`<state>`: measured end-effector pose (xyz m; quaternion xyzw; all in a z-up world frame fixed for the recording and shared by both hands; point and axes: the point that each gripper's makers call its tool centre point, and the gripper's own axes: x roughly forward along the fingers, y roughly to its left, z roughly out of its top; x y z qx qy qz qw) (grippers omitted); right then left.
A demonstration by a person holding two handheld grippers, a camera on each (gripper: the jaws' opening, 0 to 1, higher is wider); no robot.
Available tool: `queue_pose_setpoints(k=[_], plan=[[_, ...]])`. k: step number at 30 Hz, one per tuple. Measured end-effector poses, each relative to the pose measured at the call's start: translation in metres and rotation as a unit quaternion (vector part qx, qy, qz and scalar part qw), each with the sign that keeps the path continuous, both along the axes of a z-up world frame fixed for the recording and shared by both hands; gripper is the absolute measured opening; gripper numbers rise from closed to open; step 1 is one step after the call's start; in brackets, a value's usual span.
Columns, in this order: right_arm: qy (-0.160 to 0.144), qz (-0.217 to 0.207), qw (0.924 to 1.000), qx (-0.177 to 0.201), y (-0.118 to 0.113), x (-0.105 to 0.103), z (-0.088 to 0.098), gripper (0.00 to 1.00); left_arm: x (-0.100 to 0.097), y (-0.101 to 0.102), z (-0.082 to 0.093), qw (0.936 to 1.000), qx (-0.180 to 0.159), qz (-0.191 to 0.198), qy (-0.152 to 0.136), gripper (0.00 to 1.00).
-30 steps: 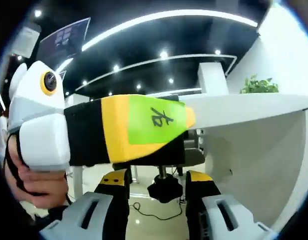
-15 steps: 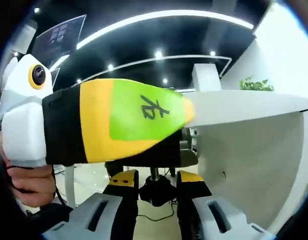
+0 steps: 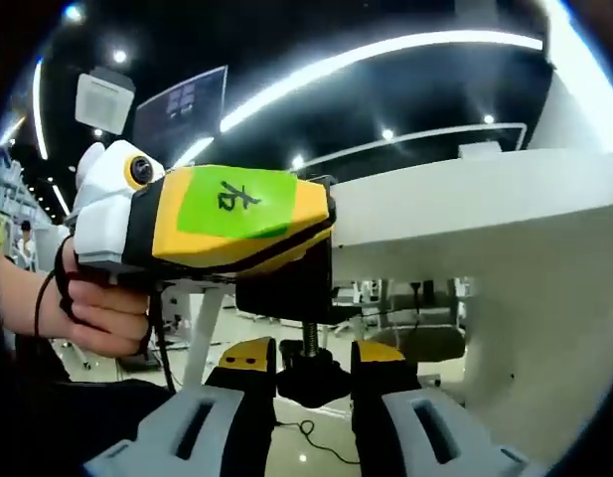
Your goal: Clamp the fixed fixture on the desktop, loosen the retaining clip, secure it to the edge of the desk, and tighten the retaining clip.
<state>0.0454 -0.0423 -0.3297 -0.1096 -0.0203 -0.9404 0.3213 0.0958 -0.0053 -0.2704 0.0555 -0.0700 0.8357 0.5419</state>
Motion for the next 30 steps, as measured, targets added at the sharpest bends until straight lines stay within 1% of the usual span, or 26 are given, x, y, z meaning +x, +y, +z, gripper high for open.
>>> queue_pose_setpoints(k=[2, 4, 5, 9, 12, 13, 14, 15, 17, 18, 19, 20, 23, 25, 27, 28, 29, 30], plan=[[0.006, 0.035, 0.9993, 0.015, -0.006, 0.003, -0.001, 0.27, 0.000, 0.000, 0.000, 1.0000, 0.002, -0.001, -0.001, 0.01], [0.004, 0.050, 0.9985, 0.021, -0.008, 0.003, 0.000, 0.27, 0.000, -0.001, 0.000, 1.0000, 0.001, -0.002, -0.001, 0.01], [0.007, 0.058, 0.9979, 0.027, -0.010, 0.001, 0.000, 0.27, 0.000, -0.001, 0.000, 1.0000, 0.000, -0.001, 0.000, 0.01], [0.011, 0.056, 0.9978, 0.034, -0.010, 0.003, 0.000, 0.27, 0.000, -0.002, -0.002, 1.0000, -0.003, -0.004, -0.001, 0.01], [0.007, 0.027, 0.9992, 0.026, -0.004, 0.004, -0.002, 0.28, 0.000, -0.002, -0.003, 1.0000, -0.002, -0.005, -0.003, 0.01], [0.002, 0.014, 0.9996, 0.024, -0.002, 0.002, -0.003, 0.28, 0.000, -0.002, -0.003, 1.0000, -0.001, -0.005, -0.003, 0.01], [-0.015, -0.008, 0.9998, 0.011, 0.003, 0.002, -0.007, 0.29, 0.000, -0.002, -0.003, 1.0000, -0.001, -0.005, -0.003, 0.01], [-0.023, -0.026, 0.9994, 0.001, 0.007, 0.003, -0.009, 0.30, 0.000, -0.002, -0.003, 1.0000, -0.002, -0.005, -0.003, 0.01], [-0.035, -0.057, 0.9972, -0.032, 0.017, 0.007, -0.010, 0.34, 0.000, -0.002, -0.003, 1.0000, -0.003, -0.004, -0.002, 0.01], [-0.044, -0.084, 0.9946, -0.043, 0.024, 0.008, -0.013, 0.35, 0.001, -0.002, -0.003, 1.0000, -0.004, -0.004, -0.002, 0.01], [-0.046, -0.100, 0.9922, -0.060, 0.027, 0.012, -0.013, 0.35, 0.001, -0.002, -0.003, 1.0000, -0.005, -0.004, -0.002, 0.01], [-0.050, -0.113, 0.9901, -0.067, 0.028, 0.015, -0.014, 0.35, 0.001, -0.002, -0.003, 1.0000, -0.006, -0.004, -0.002, 0.01], [-0.030, -0.150, 0.9875, -0.039, 0.027, 0.015, -0.011, 0.35, 0.001, -0.002, -0.003, 0.9999, -0.010, -0.002, -0.002, 0.01], [-0.029, -0.147, 0.9878, -0.043, 0.020, 0.014, -0.006, 0.35, 0.000, -0.002, -0.004, 0.9999, -0.014, 0.000, 0.000, 0.01], [-0.035, -0.138, 0.9888, -0.046, 0.012, 0.012, -0.005, 0.35, 0.000, -0.003, -0.003, 0.9999, -0.013, 0.001, 0.000, 0.01], [-0.034, -0.138, 0.9890, -0.041, 0.008, 0.011, -0.005, 0.34, 0.000, -0.004, -0.002, 0.9999, -0.012, 0.001, 0.000, 0.01], [-0.027, -0.145, 0.9887, -0.023, 0.007, 0.010, -0.007, 0.33, 0.000, -0.005, -0.001, 0.9999, -0.011, 0.002, 0.000, 0.01], [-0.024, -0.146, 0.9888, -0.020, 0.005, 0.009, -0.007, 0.34, 0.000, -0.005, -0.001, 0.9999, -0.010, 0.002, 0.000, 0.01]])
